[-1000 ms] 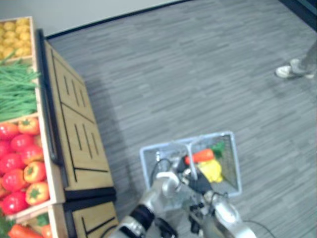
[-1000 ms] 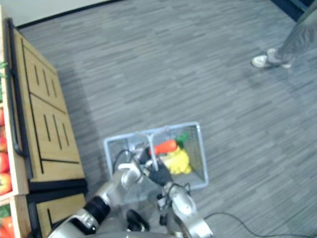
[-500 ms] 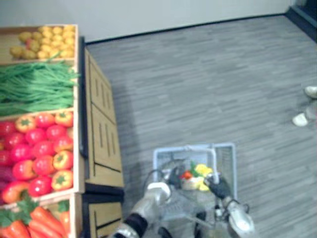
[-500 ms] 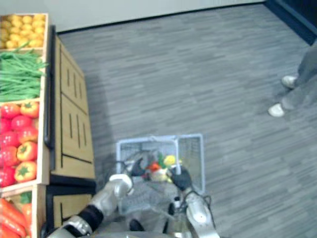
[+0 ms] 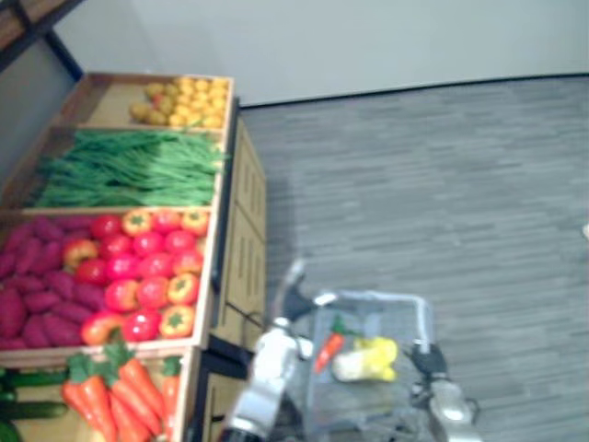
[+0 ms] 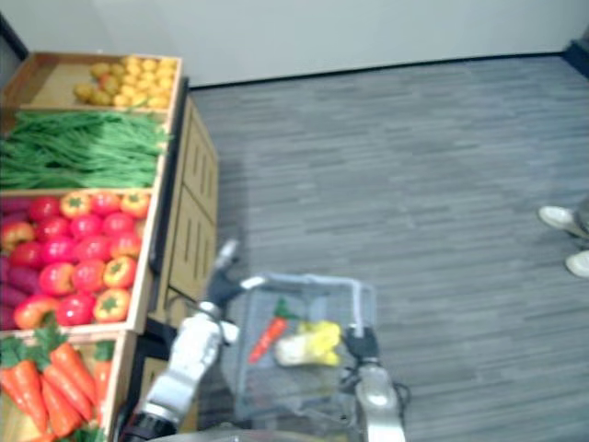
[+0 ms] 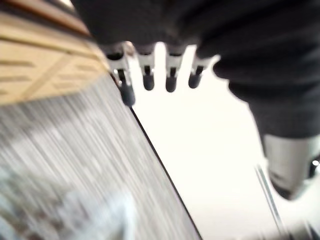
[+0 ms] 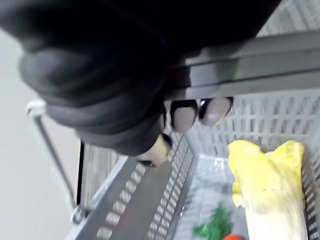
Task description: Pick vegetable in the basket
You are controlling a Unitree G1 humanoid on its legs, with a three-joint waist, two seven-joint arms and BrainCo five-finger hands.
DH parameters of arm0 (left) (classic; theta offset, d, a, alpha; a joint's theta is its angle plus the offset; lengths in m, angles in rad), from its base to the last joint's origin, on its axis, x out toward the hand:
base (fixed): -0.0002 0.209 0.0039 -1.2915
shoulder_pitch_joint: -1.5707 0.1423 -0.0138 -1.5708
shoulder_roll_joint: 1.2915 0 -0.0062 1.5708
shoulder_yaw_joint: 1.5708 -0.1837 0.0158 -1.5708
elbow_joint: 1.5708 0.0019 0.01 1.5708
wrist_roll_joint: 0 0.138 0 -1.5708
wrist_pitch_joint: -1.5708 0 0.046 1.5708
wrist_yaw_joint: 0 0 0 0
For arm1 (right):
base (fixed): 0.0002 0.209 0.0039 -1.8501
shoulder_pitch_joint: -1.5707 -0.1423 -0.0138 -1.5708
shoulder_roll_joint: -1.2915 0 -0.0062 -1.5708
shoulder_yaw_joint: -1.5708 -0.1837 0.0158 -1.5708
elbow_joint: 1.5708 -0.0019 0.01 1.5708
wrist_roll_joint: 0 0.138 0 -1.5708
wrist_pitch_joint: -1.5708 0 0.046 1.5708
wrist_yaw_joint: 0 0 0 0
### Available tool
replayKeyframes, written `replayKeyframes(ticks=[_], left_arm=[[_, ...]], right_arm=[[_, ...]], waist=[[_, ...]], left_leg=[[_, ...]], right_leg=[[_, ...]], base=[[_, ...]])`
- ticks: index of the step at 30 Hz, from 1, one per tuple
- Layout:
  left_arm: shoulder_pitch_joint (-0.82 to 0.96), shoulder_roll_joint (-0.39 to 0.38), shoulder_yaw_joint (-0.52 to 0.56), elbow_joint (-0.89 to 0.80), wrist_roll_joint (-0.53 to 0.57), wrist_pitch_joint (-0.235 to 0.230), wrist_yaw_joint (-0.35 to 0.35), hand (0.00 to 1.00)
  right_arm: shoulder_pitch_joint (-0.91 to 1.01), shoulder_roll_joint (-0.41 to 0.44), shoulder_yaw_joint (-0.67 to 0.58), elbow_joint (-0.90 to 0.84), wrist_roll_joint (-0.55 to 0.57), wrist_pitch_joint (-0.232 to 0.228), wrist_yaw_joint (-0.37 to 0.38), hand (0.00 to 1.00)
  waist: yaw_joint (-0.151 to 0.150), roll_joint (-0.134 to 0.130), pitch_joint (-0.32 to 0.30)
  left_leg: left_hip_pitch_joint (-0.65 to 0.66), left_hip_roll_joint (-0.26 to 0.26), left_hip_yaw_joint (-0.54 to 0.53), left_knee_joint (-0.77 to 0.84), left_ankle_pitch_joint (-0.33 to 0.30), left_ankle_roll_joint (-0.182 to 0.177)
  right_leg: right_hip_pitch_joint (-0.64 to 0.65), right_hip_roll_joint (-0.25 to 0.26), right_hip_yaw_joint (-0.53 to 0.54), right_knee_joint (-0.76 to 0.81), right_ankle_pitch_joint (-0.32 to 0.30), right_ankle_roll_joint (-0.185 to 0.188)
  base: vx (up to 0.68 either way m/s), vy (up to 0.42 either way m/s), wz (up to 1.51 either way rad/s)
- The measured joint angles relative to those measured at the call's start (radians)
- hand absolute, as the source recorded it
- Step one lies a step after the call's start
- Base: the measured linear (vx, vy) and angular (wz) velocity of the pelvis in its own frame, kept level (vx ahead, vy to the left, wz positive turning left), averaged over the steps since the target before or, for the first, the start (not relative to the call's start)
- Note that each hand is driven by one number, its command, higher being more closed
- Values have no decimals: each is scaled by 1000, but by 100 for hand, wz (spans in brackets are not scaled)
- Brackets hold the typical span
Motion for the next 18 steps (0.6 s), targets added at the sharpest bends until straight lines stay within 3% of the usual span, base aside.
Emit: replayKeyframes(ticks=[2,3,4,5,6,8,10,12,14,18], left_arm=[[18,48,33,53,-92,19,-14,0],[36,62,34,76,-144,19,-35,0],[72,48,20,85,-216,25,-67,0],[93,36,4,84,-281,28,-101,0],[107,33,4,98,-328,34,-124,0],[109,52,9,149,-472,46,-181,0],[104,69,8,197,-561,57,-212,0],[96,63,10,246,-562,58,-215,0],[73,46,14,345,-495,59,-199,0],[26,38,47,634,-266,84,-131,0]], right_arm=[[-27,-6,-80,55,4,11,-25,100],[-53,-14,-122,93,8,13,-47,100],[-71,-57,-167,137,10,15,-63,100],[-79,-98,-178,167,9,21,-64,100],[-89,-109,-181,212,10,31,-58,100],[-91,-86,-179,258,6,46,-47,100],[-92,-63,-165,318,11,46,-30,100],[-87,-61,-168,337,31,43,-27,100],[-91,-72,-191,370,34,39,-28,100],[-115,-117,-206,467,33,30,-46,100]], waist=[[5,-27,13],[7,-52,20],[-6,-28,3],[-12,5,4],[-6,-1,-7],[7,-43,-8],[9,-64,-12],[8,-54,-17],[6,-45,-21],[2,-32,-28]], left_leg=[[-58,20,4,166,-8,4],[-81,-5,1,112,-72,9],[-66,-30,-3,-168,24,26],[-86,12,2,-193,133,52],[-72,-1,5,-199,120,57],[-73,-7,9,-200,120,57],[-71,-4,10,-201,120,57],[-67,5,11,-201,122,54],[-55,14,14,-205,131,42],[-21,38,29,-245,156,9]], right_leg=[[22,-44,-4,20,1,-1],[24,-79,7,38,0,-1],[14,-78,0,66,-5,6],[11,-65,-13,99,-26,34],[7,-85,-12,122,-64,63],[8,-89,-2,115,-66,60],[17,-80,-2,98,-66,61],[21,-71,-2,99,-66,61],[32,-62,-2,97,-66,61],[51,-28,-2,71,-67,62]], base=[[67,42,23],[-18,83,29],[-31,116,35],[32,235,27],[87,196,13],[92,60,-7],[80,-131,-8],[47,-141,-6],[18,-135,-11],[-20,-141,-15]])
